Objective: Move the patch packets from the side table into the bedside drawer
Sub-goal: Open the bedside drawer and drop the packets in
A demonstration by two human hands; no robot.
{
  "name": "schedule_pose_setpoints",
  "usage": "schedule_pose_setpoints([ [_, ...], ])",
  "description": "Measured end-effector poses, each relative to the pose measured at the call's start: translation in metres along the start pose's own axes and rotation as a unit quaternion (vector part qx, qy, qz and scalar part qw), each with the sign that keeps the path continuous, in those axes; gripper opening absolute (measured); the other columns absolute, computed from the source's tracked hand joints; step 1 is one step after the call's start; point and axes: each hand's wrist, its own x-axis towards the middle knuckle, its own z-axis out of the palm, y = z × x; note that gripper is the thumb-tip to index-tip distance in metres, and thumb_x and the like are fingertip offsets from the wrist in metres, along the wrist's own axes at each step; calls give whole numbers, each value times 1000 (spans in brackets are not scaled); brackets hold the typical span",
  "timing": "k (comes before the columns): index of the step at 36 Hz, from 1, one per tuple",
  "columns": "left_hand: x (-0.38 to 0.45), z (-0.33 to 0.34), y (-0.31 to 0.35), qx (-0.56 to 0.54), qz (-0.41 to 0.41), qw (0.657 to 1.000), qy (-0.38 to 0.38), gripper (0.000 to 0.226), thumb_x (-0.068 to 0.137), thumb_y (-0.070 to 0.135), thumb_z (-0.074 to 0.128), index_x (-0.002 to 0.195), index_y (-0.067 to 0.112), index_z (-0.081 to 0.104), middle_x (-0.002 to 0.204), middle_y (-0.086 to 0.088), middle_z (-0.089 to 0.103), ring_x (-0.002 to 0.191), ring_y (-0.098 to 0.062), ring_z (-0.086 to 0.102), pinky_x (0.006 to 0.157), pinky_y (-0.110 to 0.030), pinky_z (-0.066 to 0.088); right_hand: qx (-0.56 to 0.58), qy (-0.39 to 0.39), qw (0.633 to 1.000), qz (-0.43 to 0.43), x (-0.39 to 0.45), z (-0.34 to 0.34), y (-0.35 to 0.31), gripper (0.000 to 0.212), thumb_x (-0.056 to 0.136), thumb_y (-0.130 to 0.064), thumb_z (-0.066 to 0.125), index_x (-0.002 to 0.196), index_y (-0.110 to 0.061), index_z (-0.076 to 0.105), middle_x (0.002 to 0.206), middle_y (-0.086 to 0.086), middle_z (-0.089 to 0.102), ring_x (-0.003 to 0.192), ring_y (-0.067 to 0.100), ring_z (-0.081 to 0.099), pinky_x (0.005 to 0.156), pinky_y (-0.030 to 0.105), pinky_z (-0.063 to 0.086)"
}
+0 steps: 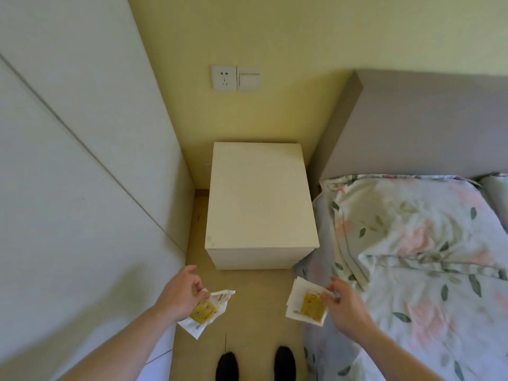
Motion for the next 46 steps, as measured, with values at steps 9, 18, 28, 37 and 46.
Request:
schedule_pose_setpoints([
  [9,117,69,-40,-3,-10,1000,14,31,84,41,77,62,33,56,163,-3,29,142,-27,40,112,-46,38,-96,-13,994,-53,150,56,34,13,99,-20,57,89,-15,64,128,12,55,125,26,52,83,26,36],
  [18,164,86,-48,-18,-29,998,47,27,82,41,79,65,33,60,149,-8,44,128,-32,50,105,-44,44,-124,0,989,-82,225,79,64,6,96,-21,61,90,-21,63,145,10,49,132,21,47,93,33,41],
  [28,187,87,-38,-64,-51,995,63,27,84,38,77,67,23,63,127,3,59,115,-24,58,83,-31,44,-114,-13,989,-91,249,80,67,3,93,-20,68,90,-21,66,113,-4,52,92,18,50,80,26,34],
  [37,188,98,-28,-117,-102,984,89,26,84,42,77,72,24,62,100,0,67,89,-19,62,68,-29,44,-22,-29,997,-61,253,81,79,8,94,-20,66,93,-14,71,117,-9,54,86,22,68,68,38,62],
  [46,179,94,-18,-138,-130,978,84,25,86,38,76,77,19,63,99,1,64,91,-22,60,73,-31,46,6,-44,999,-16,247,69,78,8,94,-23,65,92,-18,70,97,5,72,70,21,72,74,37,61],
])
